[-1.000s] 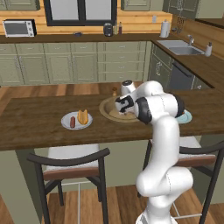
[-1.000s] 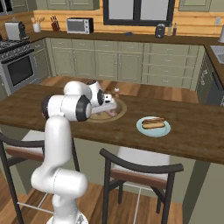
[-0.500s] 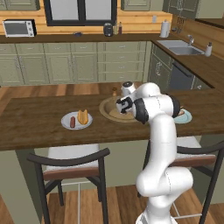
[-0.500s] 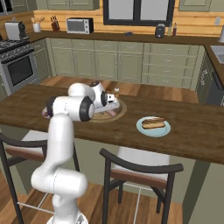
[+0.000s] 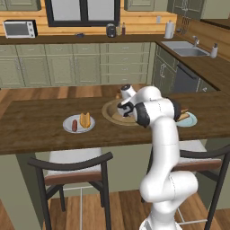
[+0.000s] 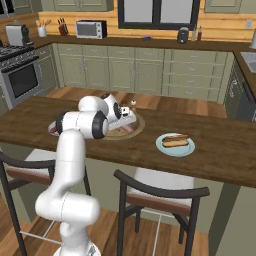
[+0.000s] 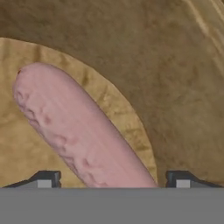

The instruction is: Place one bun and one sausage from the bowl on each plate.

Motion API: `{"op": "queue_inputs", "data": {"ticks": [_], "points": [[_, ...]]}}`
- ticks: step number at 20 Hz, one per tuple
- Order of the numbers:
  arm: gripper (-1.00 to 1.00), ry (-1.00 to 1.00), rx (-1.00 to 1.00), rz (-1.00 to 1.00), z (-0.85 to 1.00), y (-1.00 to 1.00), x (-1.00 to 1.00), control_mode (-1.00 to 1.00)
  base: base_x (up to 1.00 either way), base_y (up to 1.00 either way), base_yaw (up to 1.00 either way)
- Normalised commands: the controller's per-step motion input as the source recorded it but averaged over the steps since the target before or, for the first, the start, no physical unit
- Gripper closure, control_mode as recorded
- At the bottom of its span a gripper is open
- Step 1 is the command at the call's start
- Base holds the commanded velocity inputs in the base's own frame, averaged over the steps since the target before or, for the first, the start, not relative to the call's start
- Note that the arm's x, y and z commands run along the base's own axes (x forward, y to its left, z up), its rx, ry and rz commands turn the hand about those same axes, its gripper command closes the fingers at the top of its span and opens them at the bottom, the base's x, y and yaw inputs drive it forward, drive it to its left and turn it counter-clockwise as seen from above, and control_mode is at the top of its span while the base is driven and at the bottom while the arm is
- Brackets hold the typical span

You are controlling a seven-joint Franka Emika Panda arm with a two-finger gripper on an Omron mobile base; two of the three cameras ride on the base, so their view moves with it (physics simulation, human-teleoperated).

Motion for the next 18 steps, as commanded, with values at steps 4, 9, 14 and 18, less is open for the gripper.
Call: {"op": "queue_inputs", "data": {"ticks": [4,9,14,18], "points": [[1.0,0.0,-0.06,0.01,-0.73,-0.02,-0.03,-1.0,0.0,0.0,0.0],[1.0,0.0,0.0,0.02,-0.49,-0.05,-0.1,-1.0,0.0,0.0,0.0],[1.0,0.0,0.0,0.0,-0.12,0.0,-0.46,-1.0,0.0,0.0,0.0],[1.0,-0.15,0.13,-0.02,0.77,-0.1,-0.84,-1.0,0.0,0.0,0.0]]}}
